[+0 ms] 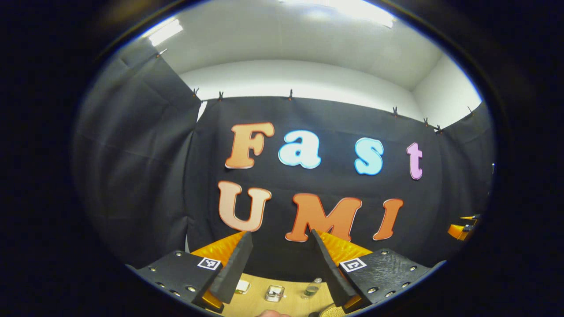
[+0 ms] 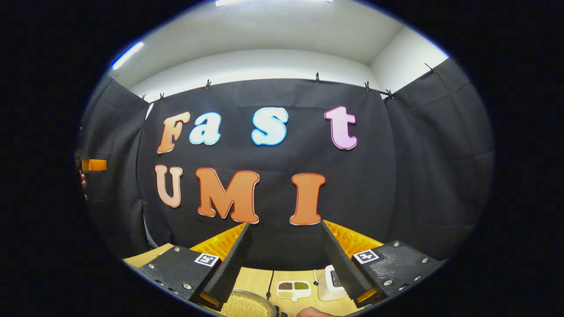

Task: First push the handle of the pot to place it horizontally, then grasp the pot with both hands and set it on the induction cooktop.

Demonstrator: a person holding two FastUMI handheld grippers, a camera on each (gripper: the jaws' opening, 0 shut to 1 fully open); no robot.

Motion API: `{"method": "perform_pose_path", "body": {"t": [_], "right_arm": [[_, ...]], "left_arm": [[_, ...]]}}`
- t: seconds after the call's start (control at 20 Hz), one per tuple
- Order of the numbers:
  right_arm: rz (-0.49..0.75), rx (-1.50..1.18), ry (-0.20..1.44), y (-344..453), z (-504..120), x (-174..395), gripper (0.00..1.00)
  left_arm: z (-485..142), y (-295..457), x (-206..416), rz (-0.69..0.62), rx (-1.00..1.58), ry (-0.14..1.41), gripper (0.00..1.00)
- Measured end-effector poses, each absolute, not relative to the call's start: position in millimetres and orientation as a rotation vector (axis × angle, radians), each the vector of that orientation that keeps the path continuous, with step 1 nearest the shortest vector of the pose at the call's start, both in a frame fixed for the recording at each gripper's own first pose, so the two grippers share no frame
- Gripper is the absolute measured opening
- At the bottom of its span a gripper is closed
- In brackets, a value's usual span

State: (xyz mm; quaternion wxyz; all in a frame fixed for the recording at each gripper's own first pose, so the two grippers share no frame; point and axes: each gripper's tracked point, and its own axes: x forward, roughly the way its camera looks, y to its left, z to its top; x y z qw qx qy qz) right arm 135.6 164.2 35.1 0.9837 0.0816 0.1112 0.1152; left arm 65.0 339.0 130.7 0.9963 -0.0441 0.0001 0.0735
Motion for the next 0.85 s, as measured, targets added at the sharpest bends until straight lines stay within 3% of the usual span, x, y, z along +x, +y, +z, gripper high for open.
{"method": "perform_pose_path", "body": {"t": [0.05, 0.15, 0.2, 0.25, 0.3, 0.4, 0.45, 0.5, 0.6, 0.7, 0.8, 0.85], "right_arm": [[0.218, 0.155, 0.215, 159.4, 40.8, 137.0, 0.95], [0.226, 0.162, 0.192, 164.3, 58.9, 136.3, 1.0], [0.235, 0.173, 0.171, 167.1, 68.3, 134.4, 0.95], [0.241, 0.183, 0.147, 166.2, 79.1, 131.7, 1.0], [0.246, 0.19, 0.122, 166.0, 87.7, 129.8, 0.95], [0.26, 0.194, 0.074, 170.2, 100.7, 126.5, 1.0], [0.266, 0.193, 0.061, 170.8, 104.1, 122.3, 0.95], [0.274, 0.19, 0.054, 173.2, 102.3, 121.1, 1.0], [0.276, 0.188, 0.049, 177.0, 98.5, 118.5, 0.95], [0.274, 0.182, 0.047, 178.2, 95.3, 118.2, 1.0], [0.271, 0.182, 0.046, 178.8, 95.3, 118.3, 0.95], [0.275, 0.188, 0.045, 179.7, 94.0, 116.4, 1.0]], "left_arm": [[143.1, 338.5, 61.0, 0.152, -0.062, -0.022, 0.8], [158.5, 332.2, 55.1, 0.15, -0.025, -0.056, 0.8], [162.1, 327.5, 51.5, 0.137, -0.026, -0.06, 0.8], [162.3, 323.3, 50.2, 0.119, -0.047, -0.063, 0.81], [161.9, 316.7, 48.2, 0.1, -0.074, -0.072, 0.81], [161.0, 316.2, 42.6, 0.092, -0.12, -0.091, 0.82], [157.5, 318.3, 40.4, 0.097, -0.126, -0.094, 0.81], [153.2, 318.5, 38.2, 0.099, -0.128, -0.096, 0.81], [146.4, 310.6, 34.0, 0.081, -0.112, -0.111, 0.81], [145.5, 305.1, 33.3, 0.073, -0.082, -0.122, 0.81], [141.7, 301.6, 37.6, 0.067, -0.07, -0.113, 0.82], [138.9, 300.9, 38.3, 0.064, -0.078, -0.106, 0.83]]}}
